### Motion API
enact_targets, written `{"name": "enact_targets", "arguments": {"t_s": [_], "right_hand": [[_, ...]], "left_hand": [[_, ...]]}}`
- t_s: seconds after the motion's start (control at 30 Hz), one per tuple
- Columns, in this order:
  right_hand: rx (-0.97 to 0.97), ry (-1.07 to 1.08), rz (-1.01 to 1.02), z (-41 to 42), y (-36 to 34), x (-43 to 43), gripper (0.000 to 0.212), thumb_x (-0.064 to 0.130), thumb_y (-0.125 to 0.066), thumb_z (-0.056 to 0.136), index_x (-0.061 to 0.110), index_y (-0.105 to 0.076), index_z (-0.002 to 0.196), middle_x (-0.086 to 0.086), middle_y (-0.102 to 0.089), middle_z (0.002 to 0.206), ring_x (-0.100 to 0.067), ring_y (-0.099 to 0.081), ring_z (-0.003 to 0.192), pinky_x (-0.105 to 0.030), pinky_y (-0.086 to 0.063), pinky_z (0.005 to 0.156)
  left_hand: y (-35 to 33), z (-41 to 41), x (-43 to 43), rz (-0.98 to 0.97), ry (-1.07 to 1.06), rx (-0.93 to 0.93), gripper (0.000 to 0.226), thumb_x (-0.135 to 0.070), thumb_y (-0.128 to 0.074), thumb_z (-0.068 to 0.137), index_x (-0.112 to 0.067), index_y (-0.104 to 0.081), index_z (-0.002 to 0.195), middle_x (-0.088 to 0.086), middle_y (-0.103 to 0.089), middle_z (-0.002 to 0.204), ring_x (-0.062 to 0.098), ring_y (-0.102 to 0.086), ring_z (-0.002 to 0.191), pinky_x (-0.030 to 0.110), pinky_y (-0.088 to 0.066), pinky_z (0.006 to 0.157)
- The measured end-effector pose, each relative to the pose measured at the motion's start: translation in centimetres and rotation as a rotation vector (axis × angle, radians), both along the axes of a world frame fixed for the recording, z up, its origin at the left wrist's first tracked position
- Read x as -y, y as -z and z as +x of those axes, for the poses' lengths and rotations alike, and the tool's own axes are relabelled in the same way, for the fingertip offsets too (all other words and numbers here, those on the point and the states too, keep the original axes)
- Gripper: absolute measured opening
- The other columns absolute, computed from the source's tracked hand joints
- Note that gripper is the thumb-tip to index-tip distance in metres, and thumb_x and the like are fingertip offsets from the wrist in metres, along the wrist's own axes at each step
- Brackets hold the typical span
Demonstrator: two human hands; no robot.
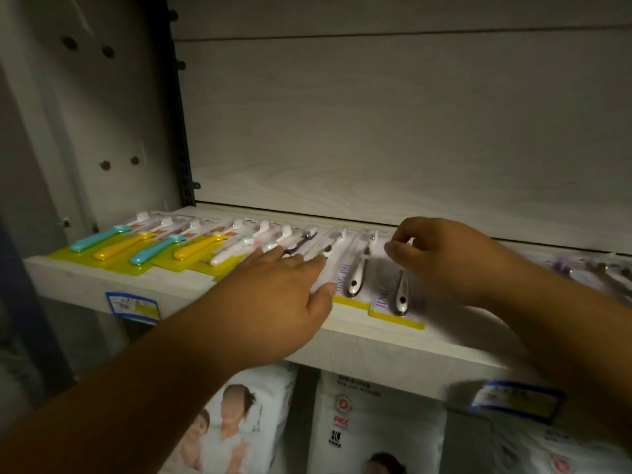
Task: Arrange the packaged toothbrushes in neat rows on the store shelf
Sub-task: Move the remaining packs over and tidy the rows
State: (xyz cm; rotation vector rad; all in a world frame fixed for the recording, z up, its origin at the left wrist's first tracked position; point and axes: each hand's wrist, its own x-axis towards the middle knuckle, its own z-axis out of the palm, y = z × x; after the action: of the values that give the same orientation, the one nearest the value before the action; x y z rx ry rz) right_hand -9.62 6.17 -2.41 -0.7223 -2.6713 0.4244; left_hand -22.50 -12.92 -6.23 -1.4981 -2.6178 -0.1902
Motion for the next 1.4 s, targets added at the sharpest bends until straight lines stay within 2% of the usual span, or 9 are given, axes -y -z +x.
{"name": "enact_targets", "arguments": {"t_s": [0.3, 0.43, 0.5, 0.57, 0.63, 0.97, 1.13, 1.3, 1.4], "right_hand": [[0.049, -0.069, 0.011, 0.6, -0.3, 0.9, 0.017, 0.051, -0.048, 0.101, 0.039, -0.059, 0.107, 0.009, -0.067, 0.099, -0.008, -0.06, 0.083, -0.035, -0.054, 0.074], [-0.03, -0.145, 0.04, 1.0, -1.0, 2.8, 0.022, 0.054, -0.047, 0.095, 0.041, -0.061, 0.106, 0.017, -0.063, 0.091, -0.005, -0.061, 0.078, -0.031, -0.053, 0.068], [-0.077, -0.187, 0.048, 0.8, -1.4, 4.4, 0.027, 0.059, -0.044, 0.088, 0.045, -0.06, 0.105, 0.019, -0.064, 0.092, -0.005, -0.062, 0.078, -0.03, -0.053, 0.065], [-0.136, -0.224, 0.047, 0.1, -1.7, 6.4, 0.026, 0.059, -0.045, 0.085, 0.048, -0.059, 0.104, 0.019, -0.066, 0.09, -0.005, -0.064, 0.075, -0.027, -0.051, 0.061], [-0.189, -0.248, 0.029, -1.3, -1.8, 8.4, 0.023, 0.055, -0.049, 0.087, 0.047, -0.061, 0.106, 0.019, -0.067, 0.089, -0.005, -0.066, 0.073, -0.025, -0.051, 0.057], [-0.204, -0.141, 0.142, -11.4, -0.1, 15.5, 0.012, 0.037, -0.06, 0.097, 0.045, -0.064, 0.106, 0.022, -0.064, 0.094, 0.019, -0.057, 0.07, -0.007, -0.04, 0.051], [-0.172, -0.071, 0.132, -13.2, 1.9, 15.9, 0.015, 0.035, -0.064, 0.095, 0.047, -0.066, 0.104, 0.031, -0.061, 0.094, 0.01, -0.059, 0.087, -0.004, -0.04, 0.068], [-0.192, -0.003, 0.042, -13.0, 2.0, 15.2, 0.014, 0.036, -0.062, 0.098, 0.047, -0.063, 0.106, 0.031, -0.061, 0.095, 0.023, -0.053, 0.082, -0.001, -0.039, 0.059], [-0.163, 0.005, 0.09, -13.3, 2.3, 15.1, 0.015, 0.041, -0.062, 0.096, 0.049, -0.063, 0.109, 0.03, -0.063, 0.099, 0.016, -0.054, 0.083, -0.005, -0.035, 0.064]], "left_hand": [[-0.6, 1.1, 2.0, 0.133, -0.049, 0.041, 0.061, -0.055, -0.022, 0.103, -0.04, -0.004, 0.159, -0.013, -0.011, 0.167, 0.01, -0.007, 0.153, 0.027, -0.005, 0.119], [-1.4, -1.5, 7.5, 0.262, -0.22, 0.03, 0.056, -0.048, -0.033, 0.103, -0.043, -0.018, 0.157, -0.014, -0.025, 0.163, 0.012, -0.024, 0.149, 0.031, -0.022, 0.117], [-1.7, -3.7, 10.7, 0.313, -0.328, 0.046, 0.052, -0.041, -0.039, 0.104, -0.041, -0.027, 0.155, -0.009, -0.037, 0.158, 0.017, -0.041, 0.138, 0.031, -0.035, 0.108], [-1.7, -6.1, 13.6, 0.401, -0.396, 0.092, 0.048, -0.036, -0.042, 0.104, -0.037, -0.036, 0.151, -0.003, -0.055, 0.142, 0.012, -0.059, 0.104, 0.027, -0.047, 0.08], [-1.3, -8.4, 15.6, 0.451, -0.394, 0.118, 0.046, -0.036, -0.043, 0.104, -0.035, -0.04, 0.149, -0.003, -0.061, 0.131, 0.002, -0.056, 0.084, 0.019, -0.042, 0.063], [-0.7, -18.3, 20.6, 0.351, -0.123, -0.004, 0.048, -0.042, -0.049, 0.098, -0.037, -0.047, 0.146, -0.005, -0.056, 0.141, 0.017, -0.056, 0.118, 0.027, -0.043, 0.092], [-0.3, -20.5, 19.3, 0.199, 0.063, -0.005, 0.056, -0.065, -0.039, 0.095, -0.043, -0.042, 0.147, -0.014, -0.052, 0.145, 0.01, -0.052, 0.124, 0.033, -0.047, 0.101], [1.1, -21.3, 18.4, 0.172, 0.238, -0.019, 0.062, -0.067, -0.018, 0.096, -0.042, -0.039, 0.149, -0.024, -0.039, 0.153, -0.003, -0.032, 0.139, 0.012, -0.02, 0.106], [2.5, -21.5, 19.2, 0.179, 0.263, -0.093, 0.073, -0.071, -0.008, 0.088, -0.045, -0.017, 0.155, -0.024, -0.013, 0.162, 0.001, -0.014, 0.149, 0.019, -0.009, 0.114]]}}
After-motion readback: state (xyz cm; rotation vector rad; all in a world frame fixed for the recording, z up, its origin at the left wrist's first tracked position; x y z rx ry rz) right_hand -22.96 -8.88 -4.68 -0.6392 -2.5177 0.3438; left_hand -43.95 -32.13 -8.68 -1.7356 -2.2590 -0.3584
